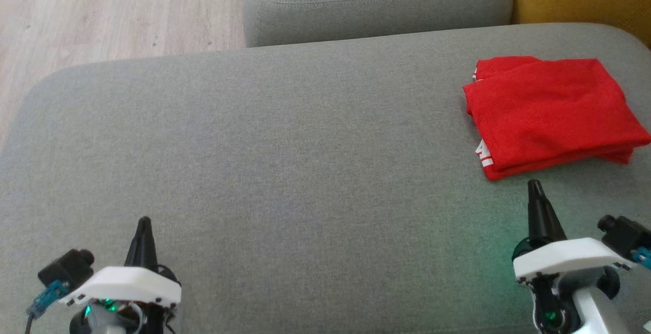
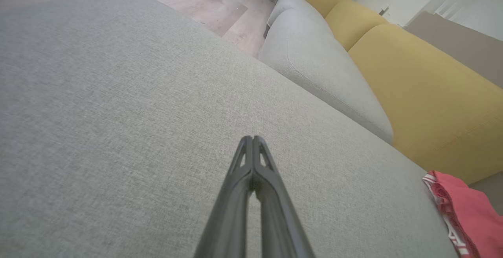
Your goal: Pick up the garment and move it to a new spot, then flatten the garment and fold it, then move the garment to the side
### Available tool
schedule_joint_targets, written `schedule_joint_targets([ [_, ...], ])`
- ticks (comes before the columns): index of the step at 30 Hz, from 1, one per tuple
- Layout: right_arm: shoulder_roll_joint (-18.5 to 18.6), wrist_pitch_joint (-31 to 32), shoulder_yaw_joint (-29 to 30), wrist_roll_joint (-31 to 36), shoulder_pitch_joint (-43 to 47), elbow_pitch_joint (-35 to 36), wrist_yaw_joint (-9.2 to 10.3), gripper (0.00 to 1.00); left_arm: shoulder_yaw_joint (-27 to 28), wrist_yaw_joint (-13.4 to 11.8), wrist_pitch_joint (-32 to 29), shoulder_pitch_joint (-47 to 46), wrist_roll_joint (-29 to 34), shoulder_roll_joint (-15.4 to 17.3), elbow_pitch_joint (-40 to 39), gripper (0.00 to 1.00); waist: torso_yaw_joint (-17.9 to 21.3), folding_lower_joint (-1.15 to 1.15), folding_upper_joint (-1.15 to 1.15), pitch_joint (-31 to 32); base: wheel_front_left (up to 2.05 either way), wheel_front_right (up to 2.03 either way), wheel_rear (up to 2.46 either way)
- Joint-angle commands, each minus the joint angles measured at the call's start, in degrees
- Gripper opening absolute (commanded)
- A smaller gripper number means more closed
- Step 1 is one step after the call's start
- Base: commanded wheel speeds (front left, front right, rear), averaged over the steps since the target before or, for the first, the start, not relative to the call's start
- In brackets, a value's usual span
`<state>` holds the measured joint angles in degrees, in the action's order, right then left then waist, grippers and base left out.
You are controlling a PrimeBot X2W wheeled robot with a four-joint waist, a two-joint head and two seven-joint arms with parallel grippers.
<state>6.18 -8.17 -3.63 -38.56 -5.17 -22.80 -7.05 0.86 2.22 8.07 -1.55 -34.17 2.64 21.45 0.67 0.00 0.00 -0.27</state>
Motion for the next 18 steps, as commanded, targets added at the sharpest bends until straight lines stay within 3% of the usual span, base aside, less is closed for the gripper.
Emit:
schedule_joint_targets([
  [1, 0.09, 0.45, 0.29, -1.84, -2.14, 2.39, -0.15, 0.00, 1.35, 0.43, -0.46, -3.10, -1.84, 0.32, -2.38, 0.00, -0.01, 0.00, 0.00, 0.00, 0.00, 0.00, 0.00],
  [18, -0.58, 3.28, 2.26, -12.11, -1.92, 3.66, -0.21, 0.00, 2.21, 1.39, -3.27, -3.41, -12.98, 0.30, -3.38, 0.00, -0.15, 0.00, 0.00, 0.02, 0.00, 0.00, 0.00],
])
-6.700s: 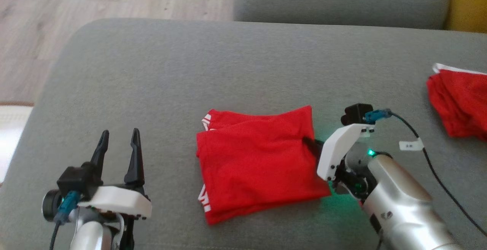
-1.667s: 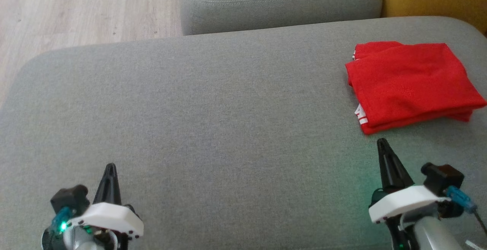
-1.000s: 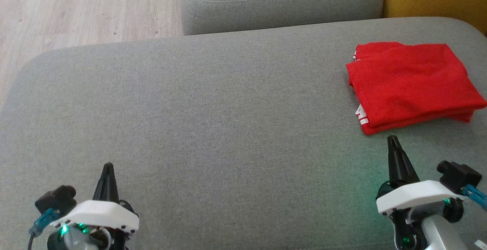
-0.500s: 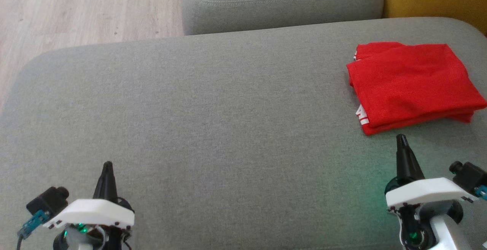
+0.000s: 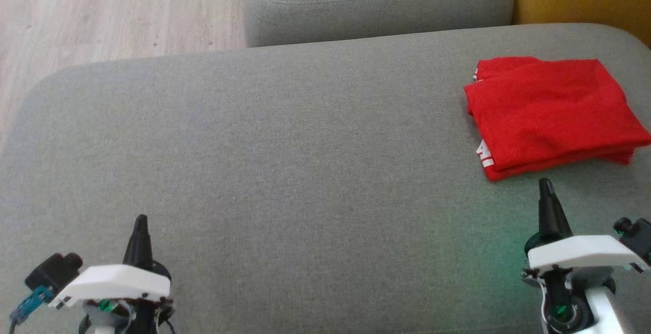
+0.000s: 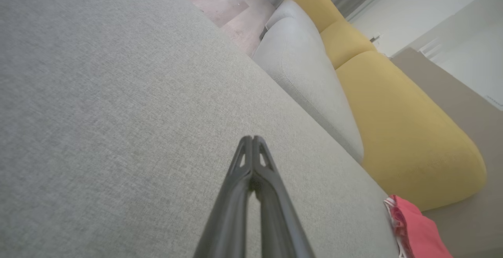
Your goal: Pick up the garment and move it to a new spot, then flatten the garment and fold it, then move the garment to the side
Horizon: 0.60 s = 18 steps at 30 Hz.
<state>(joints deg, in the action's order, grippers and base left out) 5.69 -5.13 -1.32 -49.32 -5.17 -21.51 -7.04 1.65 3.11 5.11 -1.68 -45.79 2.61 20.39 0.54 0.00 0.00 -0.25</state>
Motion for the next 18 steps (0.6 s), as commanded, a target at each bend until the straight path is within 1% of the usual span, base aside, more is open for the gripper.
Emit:
schedule_joint_targets([
  [1, -0.13, 0.40, 0.07, -1.95, -1.91, 2.44, -0.23, 0.00, 1.47, 0.56, -0.48, -3.30, -2.02, 0.33, -2.37, 0.00, -0.02, 0.00, 0.00, 0.00, 0.00, 0.00, 0.00],
  [18, -0.76, 3.06, 1.92, -11.59, -1.70, 3.63, -0.28, 0.00, 2.28, 1.46, -3.11, -3.58, -12.50, 0.32, -3.30, 0.00, -0.14, 0.00, 0.00, 0.02, 0.00, 0.00, 0.00],
])
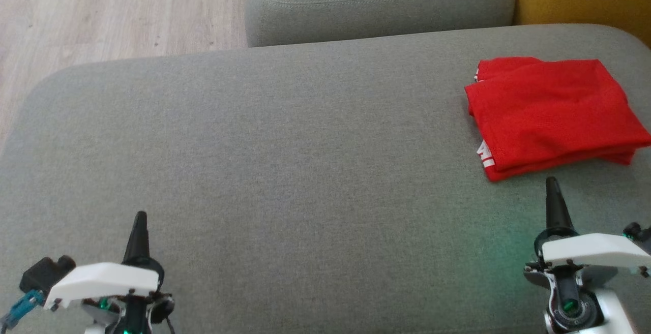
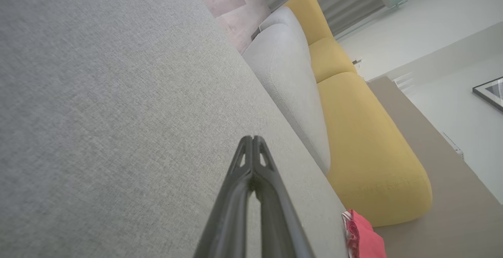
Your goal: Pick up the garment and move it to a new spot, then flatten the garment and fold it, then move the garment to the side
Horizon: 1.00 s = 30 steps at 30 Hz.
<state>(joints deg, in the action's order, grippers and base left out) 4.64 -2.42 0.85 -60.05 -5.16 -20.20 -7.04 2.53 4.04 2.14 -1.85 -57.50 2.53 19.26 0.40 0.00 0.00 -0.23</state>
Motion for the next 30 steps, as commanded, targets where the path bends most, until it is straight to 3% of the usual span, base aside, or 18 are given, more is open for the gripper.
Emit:
schedule_joint_targets([
  [1, 0.24, 0.53, -0.14, -1.48, -1.70, 2.39, -0.28, 0.00, 1.45, 0.59, -0.30, -3.44, -1.44, 0.39, -2.24, 0.00, -0.01, 0.00, 0.00, 0.00, 0.00, 0.00, 0.00],
  [30, -0.91, 5.34, 3.20, -19.00, -1.32, 4.56, -0.38, 0.00, 2.91, 2.23, -5.07, -3.96, -20.45, 0.37, -3.93, 0.00, -0.23, 0.00, 0.00, 0.03, 0.00, 0.00, 0.00],
])
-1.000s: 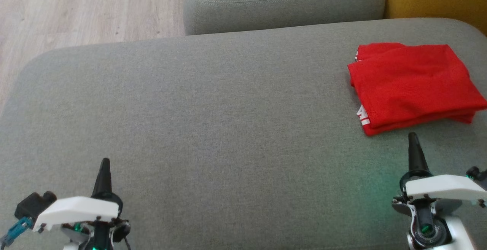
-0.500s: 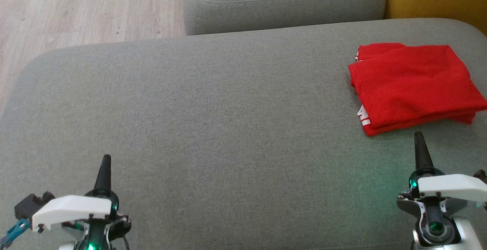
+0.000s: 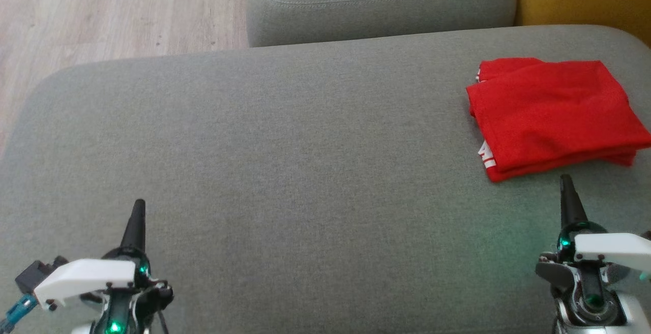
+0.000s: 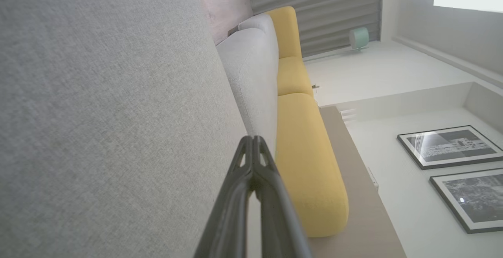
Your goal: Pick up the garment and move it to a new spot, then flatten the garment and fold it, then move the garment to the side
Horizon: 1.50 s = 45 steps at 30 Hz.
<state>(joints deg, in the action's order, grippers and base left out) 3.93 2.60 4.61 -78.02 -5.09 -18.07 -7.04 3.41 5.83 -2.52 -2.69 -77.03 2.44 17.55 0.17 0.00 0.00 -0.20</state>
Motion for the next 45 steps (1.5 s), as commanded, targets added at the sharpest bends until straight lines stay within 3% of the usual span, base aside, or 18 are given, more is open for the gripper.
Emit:
schedule_joint_targets([
  [1, -0.23, 0.48, -0.44, -1.63, -1.36, 2.50, -0.38, 0.00, 2.09, 0.49, -0.58, -3.13, -1.57, 0.45, -2.28, 0.00, -0.01, 0.00, 0.00, 0.00, 0.00, 0.00, 0.00],
  [22, -1.05, 3.91, 1.94, -14.12, -1.09, 4.04, -0.45, 0.00, 3.13, 1.66, -3.98, -3.50, -15.12, 0.43, -3.48, 0.00, -0.17, 0.00, 0.00, 0.02, 0.00, 0.00, 0.00],
  [45, -1.05, 3.90, 1.93, -14.13, -1.09, 4.04, -0.45, 0.00, 3.12, 1.66, -3.98, -3.50, -15.13, 0.43, -3.49, 0.00, -0.17, 0.00, 0.00, 0.02, 0.00, 0.00, 0.00],
])
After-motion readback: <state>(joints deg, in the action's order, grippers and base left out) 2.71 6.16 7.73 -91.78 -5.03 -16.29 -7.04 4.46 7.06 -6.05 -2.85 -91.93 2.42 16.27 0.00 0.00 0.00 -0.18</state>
